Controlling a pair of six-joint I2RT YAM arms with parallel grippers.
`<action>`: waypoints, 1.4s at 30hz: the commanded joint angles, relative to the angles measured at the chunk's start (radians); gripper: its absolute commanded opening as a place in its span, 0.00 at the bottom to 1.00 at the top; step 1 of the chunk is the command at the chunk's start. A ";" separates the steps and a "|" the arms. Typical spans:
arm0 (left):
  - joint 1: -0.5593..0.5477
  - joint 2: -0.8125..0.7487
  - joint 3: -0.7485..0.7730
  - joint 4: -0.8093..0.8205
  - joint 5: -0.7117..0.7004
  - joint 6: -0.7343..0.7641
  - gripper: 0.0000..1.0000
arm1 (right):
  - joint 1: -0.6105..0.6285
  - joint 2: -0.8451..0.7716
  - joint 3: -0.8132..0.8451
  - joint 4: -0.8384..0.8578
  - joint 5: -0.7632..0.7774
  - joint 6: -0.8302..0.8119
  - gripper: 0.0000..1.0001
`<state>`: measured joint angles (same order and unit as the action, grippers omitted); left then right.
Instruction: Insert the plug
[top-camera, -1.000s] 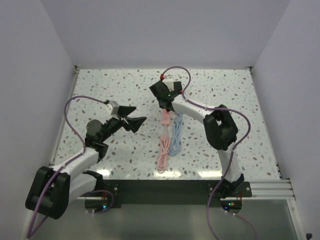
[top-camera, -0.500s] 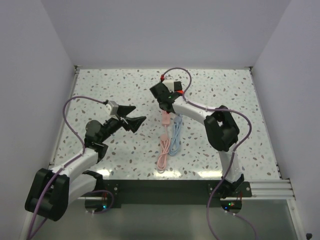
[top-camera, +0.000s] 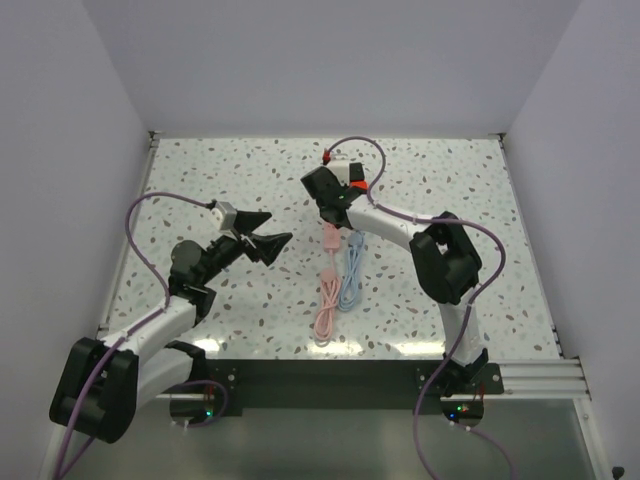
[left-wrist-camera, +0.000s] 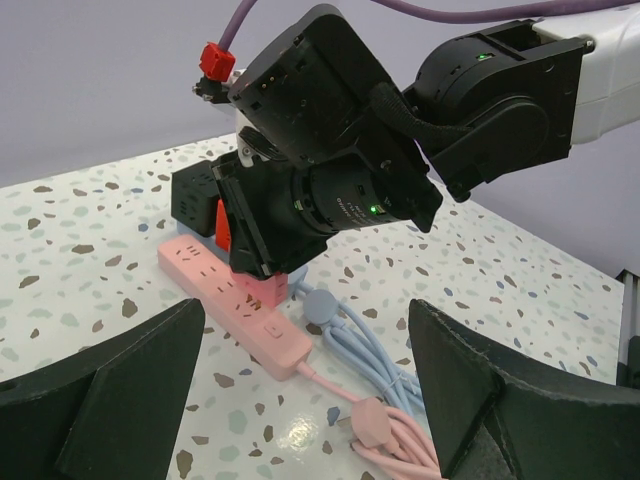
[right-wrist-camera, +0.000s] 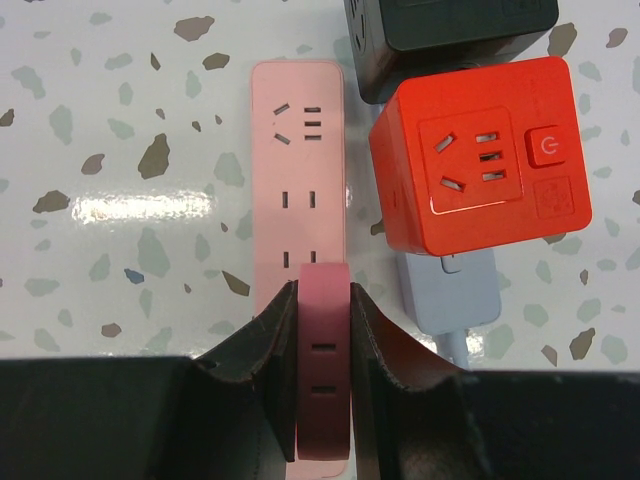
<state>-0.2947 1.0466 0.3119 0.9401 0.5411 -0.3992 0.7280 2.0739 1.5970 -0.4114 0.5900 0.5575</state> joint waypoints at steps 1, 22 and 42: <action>0.006 -0.017 -0.011 0.011 -0.010 0.033 0.89 | 0.037 0.063 -0.046 -0.151 -0.096 0.035 0.00; 0.011 -0.030 -0.011 0.002 -0.006 0.033 0.89 | 0.068 0.084 -0.101 -0.110 -0.134 0.053 0.00; 0.017 -0.026 -0.014 0.009 0.002 0.028 0.89 | 0.071 0.069 -0.206 -0.119 -0.098 0.059 0.00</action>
<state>-0.2878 1.0317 0.3119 0.9321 0.5423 -0.3988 0.7624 2.0521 1.5040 -0.3050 0.6643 0.5617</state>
